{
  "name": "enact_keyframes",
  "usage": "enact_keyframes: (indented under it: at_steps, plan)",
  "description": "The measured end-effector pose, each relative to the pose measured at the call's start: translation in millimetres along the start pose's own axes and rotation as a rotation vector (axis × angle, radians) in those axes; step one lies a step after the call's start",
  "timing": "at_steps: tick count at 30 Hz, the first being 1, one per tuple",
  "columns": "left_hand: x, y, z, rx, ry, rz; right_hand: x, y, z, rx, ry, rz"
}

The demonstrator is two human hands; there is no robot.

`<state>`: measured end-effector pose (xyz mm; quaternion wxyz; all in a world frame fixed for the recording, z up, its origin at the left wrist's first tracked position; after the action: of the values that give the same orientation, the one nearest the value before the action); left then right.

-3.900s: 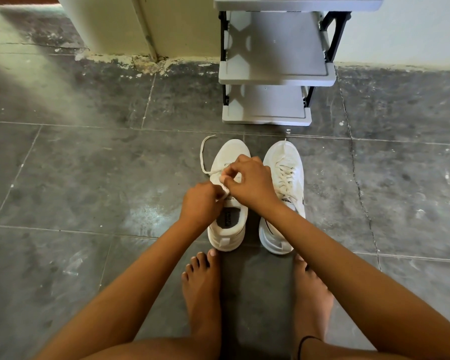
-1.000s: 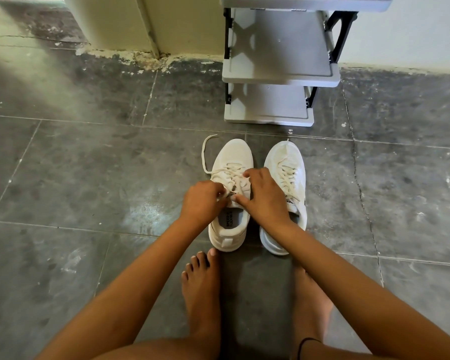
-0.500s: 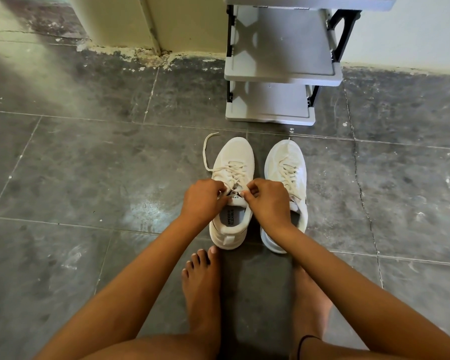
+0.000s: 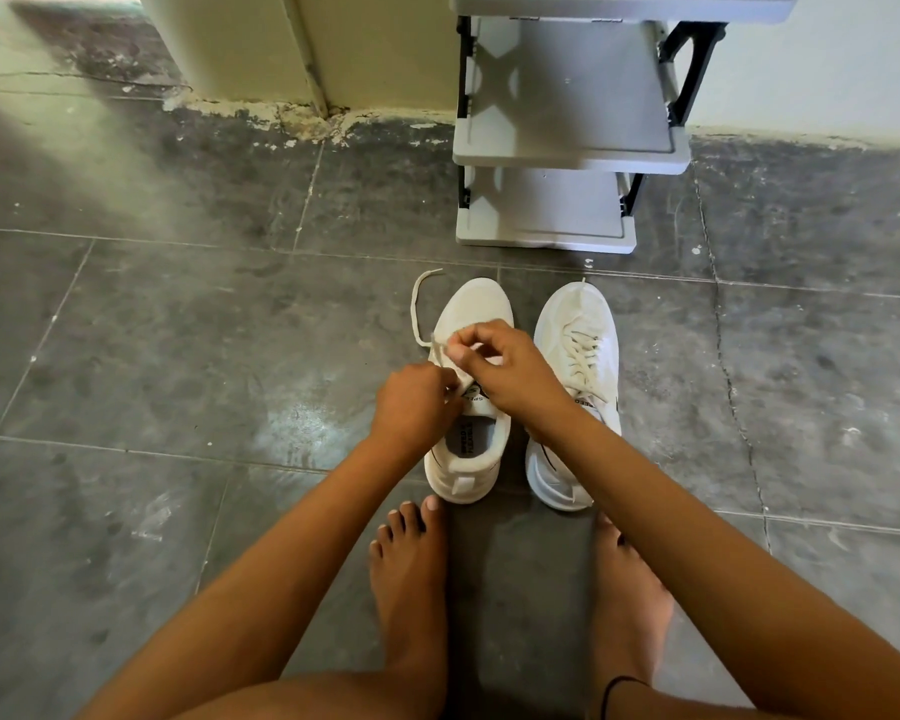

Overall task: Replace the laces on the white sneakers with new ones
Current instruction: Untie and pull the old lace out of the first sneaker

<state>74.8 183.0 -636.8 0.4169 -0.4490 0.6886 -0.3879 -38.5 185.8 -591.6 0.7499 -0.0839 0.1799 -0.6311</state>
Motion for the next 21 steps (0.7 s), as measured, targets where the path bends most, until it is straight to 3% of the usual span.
enact_keyframes:
  at_steps: [3, 7, 12, 17, 21]
  plan:
    - [0, -2, 2, -0.024, -0.004, 0.016, 5, -7, 1, -0.184, 0.023, -0.068]
    - [2, -6, 8, -0.096, -0.045, 0.039, -9, -16, -34, -0.609, 0.171, 0.073]
    - [3, -17, 13, -0.139, -0.078, 0.034, -16, -13, -36, -0.575, 0.072, 0.007]
    - [1, -18, 25, -0.435, -0.182, 0.052, -21, -15, -33, -0.59, 0.009, 0.014]
    - [-2, -23, 8, -0.247, -0.023, -0.02, -20, -8, -36, -0.718, -0.022, 0.093]
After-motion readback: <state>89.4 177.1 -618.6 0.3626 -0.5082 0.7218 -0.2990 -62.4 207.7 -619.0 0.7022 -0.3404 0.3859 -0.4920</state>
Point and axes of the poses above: each hand's wrist, its own x-axis towards the middle knuckle, its own y-axis out of the palm, z = x × y, the point moved 4 cm from there along x, towards the middle knuckle, and after that the axes turned 4 degrees about z, right-handed, at the moved point
